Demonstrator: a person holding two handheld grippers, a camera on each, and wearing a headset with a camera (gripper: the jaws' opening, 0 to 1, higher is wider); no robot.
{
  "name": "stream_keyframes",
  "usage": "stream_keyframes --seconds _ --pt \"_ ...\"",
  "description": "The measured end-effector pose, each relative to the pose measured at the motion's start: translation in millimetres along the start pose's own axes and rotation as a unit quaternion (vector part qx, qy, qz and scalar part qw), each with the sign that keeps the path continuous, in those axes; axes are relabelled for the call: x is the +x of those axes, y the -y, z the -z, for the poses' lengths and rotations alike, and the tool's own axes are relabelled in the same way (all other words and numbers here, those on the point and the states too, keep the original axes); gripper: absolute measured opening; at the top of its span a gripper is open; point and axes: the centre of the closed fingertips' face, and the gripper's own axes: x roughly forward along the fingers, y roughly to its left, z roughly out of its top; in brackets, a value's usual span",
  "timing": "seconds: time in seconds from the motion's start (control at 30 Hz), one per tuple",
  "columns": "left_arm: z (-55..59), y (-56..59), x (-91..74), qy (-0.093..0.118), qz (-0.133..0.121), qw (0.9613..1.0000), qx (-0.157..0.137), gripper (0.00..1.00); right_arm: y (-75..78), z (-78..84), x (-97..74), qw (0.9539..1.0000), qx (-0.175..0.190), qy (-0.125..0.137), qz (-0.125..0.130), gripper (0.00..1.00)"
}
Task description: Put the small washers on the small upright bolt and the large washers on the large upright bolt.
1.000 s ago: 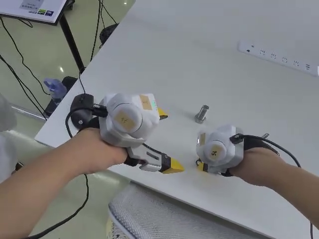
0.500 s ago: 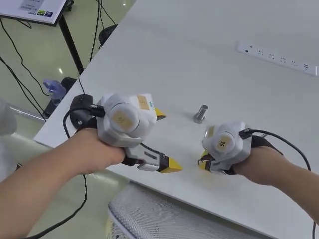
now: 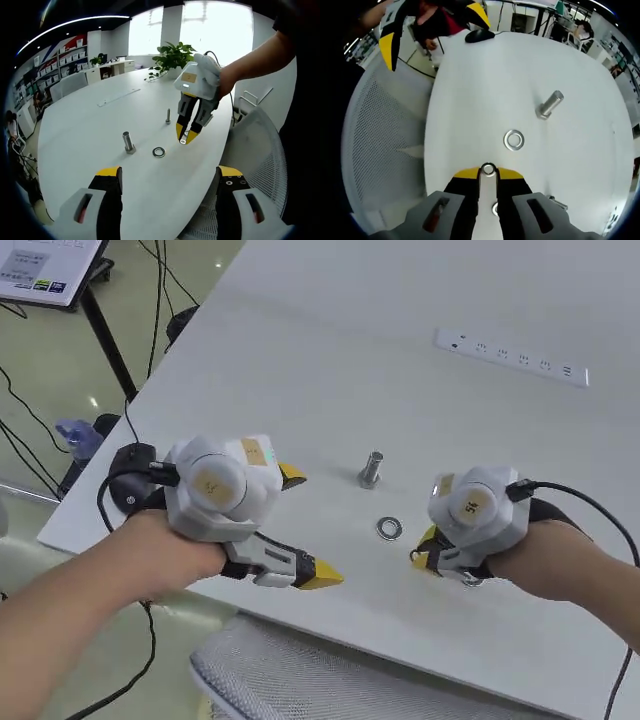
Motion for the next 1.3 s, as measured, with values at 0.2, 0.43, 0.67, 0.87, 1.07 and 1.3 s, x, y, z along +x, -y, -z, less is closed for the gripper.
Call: stream_keyframes --seconds 0.2,0.43,0.67,0.87,1.07,1.3 --pt "-2.9 -0.4 0.3 0.004 -0.002 1.0 -0.006 0.76 11.0 26.8 -15.8 0.9993 0.033 -0.001 0.015 0.13" --pt "-7.8 -0.7 4.1 0.011 -0.006 0.9998 -0.014 0.76 25.6 58.5 -30.3 0.9976 0.06 -0.007 0.034 0.13" --pt "-8.5 2.1 7.6 0.003 -0.008 0.9999 -0.01 0.79 37.0 79.7 -41.2 0.9956 0.082 -0.012 0.044 0.13" --pt "-9.6 -1.8 7.4 0.004 -0.02 0.9998 -0.005 0.84 48.7 91.4 -48.8 0.9946 0.089 -0.017 0.05 0.13" --pt "-6.9 -2.2 8.9 -0.004 -0.018 0.9998 -0.004 0.85 62.5 92.4 -58.4 0.9935 0.096 -0.015 0.059 0.13" --pt "-8.8 -7.0 9.1 0.003 -0.029 0.9996 -0.002 0.88 80.4 78.4 -69.4 0.9935 0.089 -0.01 0.07 0.13"
